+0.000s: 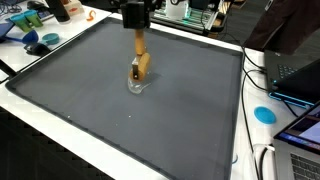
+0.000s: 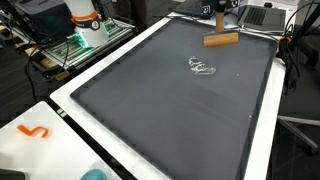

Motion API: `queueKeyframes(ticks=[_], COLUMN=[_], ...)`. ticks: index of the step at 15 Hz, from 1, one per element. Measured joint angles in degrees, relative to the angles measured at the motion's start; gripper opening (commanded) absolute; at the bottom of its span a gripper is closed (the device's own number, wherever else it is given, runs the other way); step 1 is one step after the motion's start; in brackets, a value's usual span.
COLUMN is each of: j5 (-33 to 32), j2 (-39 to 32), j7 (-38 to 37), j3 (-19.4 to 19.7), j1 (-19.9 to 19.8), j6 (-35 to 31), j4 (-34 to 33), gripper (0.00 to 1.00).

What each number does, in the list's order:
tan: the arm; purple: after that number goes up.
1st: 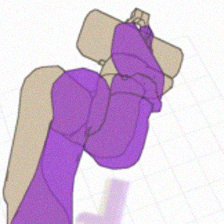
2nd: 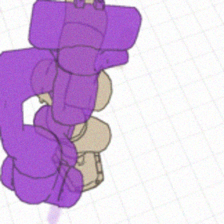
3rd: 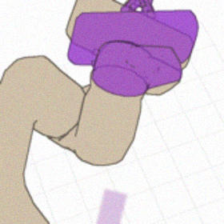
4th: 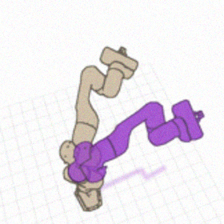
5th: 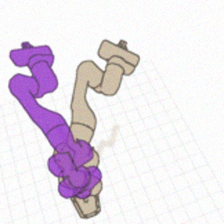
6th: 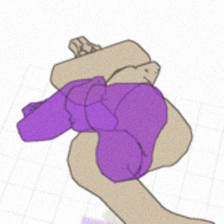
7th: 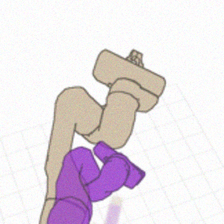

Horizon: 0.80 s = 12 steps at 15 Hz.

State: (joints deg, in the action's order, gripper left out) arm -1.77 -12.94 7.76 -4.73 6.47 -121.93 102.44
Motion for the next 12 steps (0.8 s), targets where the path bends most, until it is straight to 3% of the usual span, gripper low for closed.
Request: queueKeyframes(ticks=[5,12], j5=[7.65,13.32], j2=[0.56,0.54], j7=[-1.59,-4.34], j3=[-0.87,-1.62], j1=[0.01,0.09], j6=[2.7,2.81], j4=[0.03,0.88], gripper=[0.24,0.24])
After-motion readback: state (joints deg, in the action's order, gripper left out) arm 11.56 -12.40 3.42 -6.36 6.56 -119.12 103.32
